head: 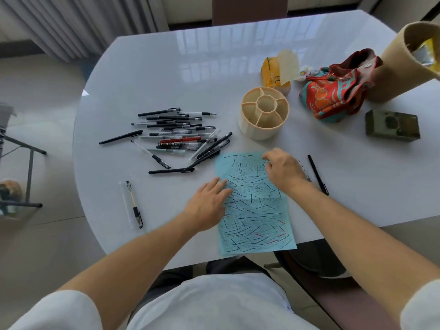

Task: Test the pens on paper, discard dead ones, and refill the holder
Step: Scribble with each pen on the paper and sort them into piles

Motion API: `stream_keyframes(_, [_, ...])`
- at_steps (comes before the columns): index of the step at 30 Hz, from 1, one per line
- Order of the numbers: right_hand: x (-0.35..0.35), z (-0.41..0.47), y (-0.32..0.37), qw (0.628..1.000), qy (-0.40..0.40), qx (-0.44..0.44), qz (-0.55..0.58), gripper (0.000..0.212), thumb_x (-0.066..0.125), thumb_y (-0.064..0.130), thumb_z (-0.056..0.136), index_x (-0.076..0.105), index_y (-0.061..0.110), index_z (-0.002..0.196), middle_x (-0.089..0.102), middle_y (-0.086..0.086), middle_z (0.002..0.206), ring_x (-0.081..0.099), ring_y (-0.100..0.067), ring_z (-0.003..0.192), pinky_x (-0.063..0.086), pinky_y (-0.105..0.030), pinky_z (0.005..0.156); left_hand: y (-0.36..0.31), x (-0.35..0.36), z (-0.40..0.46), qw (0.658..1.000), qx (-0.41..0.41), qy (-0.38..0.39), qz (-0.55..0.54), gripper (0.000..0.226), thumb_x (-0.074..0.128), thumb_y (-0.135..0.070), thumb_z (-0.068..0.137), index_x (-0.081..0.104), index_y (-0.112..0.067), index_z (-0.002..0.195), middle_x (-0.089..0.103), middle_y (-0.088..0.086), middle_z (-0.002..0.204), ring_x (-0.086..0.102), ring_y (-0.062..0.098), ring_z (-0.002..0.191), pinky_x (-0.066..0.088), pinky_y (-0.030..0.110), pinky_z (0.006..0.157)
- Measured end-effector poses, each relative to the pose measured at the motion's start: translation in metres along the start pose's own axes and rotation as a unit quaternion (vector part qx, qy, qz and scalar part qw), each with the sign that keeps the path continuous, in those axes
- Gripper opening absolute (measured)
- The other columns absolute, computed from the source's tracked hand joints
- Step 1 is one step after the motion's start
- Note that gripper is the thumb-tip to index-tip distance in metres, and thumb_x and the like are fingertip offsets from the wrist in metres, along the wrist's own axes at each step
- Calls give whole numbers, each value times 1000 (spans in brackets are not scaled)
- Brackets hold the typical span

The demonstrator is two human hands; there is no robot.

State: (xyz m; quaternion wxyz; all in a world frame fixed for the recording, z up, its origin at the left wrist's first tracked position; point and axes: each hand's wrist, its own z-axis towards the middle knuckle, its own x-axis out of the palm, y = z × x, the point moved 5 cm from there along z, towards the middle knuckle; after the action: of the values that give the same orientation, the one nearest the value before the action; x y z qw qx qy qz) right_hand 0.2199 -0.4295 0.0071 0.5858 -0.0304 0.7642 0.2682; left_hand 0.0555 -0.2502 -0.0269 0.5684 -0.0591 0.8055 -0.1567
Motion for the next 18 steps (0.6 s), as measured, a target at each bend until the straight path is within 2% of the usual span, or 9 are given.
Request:
stream_keyframes(4, [28,30,92,991,40,-123,31,30,57,8,95,72,13,120,69,-10,120,61,-32,112,51,-41,90,9,-4,-18,999,-25,14,-20,61,53,-36,95,33,-28,153,19,4,167,9,26,155,13,42,124])
stream_keyframes(8, [60,47,146,977,74,-196,-28,35,53,10,96,66,20,127,62,-6,124,58,-28,114,52,-41,87,24,-2,-42,997,-53,38,-48,60,52,-34,96,34,-28,152,17,6,167,9,25,155,18,42,123])
stream_keyframes(12, [77,52,161,968,57,-225,-97,29,53,7,95,68,15,119,59,-7,117,59,-28,108,52,-38,81,43,0,-63,994,-80,15,-75,53,53,-32,96,42,-25,148,22,8,165,16,25,154,22,41,123])
stream_keyframes(15, [77,51,163,959,47,-248,-126,27,55,9,92,66,11,116,61,-7,113,61,-28,103,53,-40,78,53,-3,-72,988,-103,-24,-113,44,56,-27,95,54,-22,138,37,7,159,32,24,148,28,37,120])
stream_keyframes(18, [61,48,158,970,32,-235,-47,19,58,11,91,66,11,108,63,-4,104,61,-26,94,55,-41,76,58,-10,-74,977,-127,-67,-158,36,56,-26,95,61,-23,131,51,1,149,46,18,137,35,34,114])
